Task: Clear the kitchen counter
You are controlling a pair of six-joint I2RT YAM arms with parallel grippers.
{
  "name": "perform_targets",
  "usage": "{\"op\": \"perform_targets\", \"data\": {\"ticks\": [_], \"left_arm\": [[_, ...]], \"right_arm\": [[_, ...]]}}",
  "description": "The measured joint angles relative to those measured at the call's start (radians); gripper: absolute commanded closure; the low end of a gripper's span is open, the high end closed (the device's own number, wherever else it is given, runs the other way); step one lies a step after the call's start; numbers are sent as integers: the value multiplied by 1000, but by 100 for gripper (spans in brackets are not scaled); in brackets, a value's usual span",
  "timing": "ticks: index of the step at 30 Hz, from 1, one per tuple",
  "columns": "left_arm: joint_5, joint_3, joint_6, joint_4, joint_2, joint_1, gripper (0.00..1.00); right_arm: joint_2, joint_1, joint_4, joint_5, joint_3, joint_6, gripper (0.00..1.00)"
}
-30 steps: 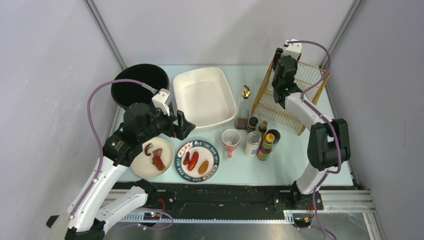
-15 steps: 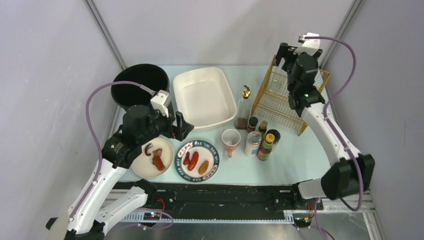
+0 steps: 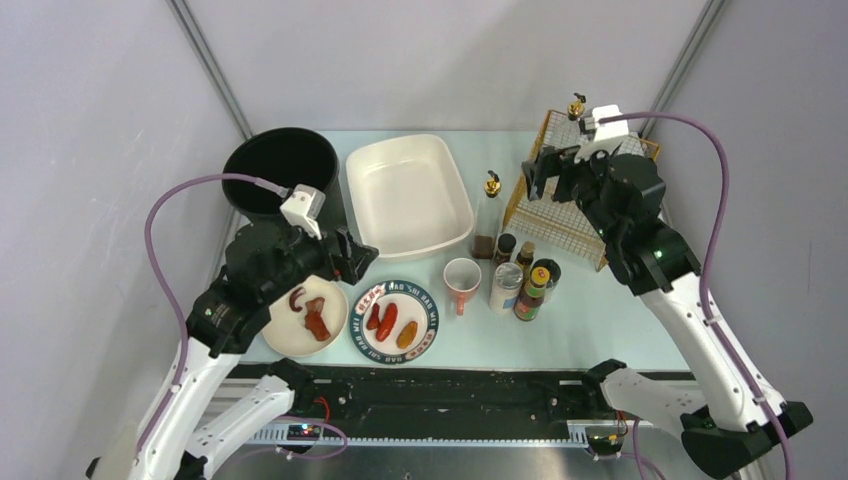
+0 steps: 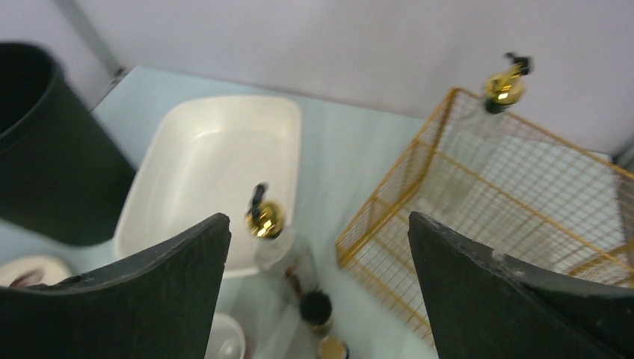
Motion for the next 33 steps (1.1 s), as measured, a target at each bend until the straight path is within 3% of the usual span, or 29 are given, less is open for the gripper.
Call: {"op": "perform_targets", "data": {"ticks": [6, 14, 33], "left_arm": [[-23, 0, -39, -5, -53, 0, 2], [-61, -3, -61, -6, -157, 0, 2], [-206, -191, -52, -8, -398, 0, 2]], "right_arm": [[-64, 101, -123, -68, -13, 28, 11], [-23, 138, -144, -97, -111, 132, 15], [156, 163, 143, 5, -270, 115, 18]]}}
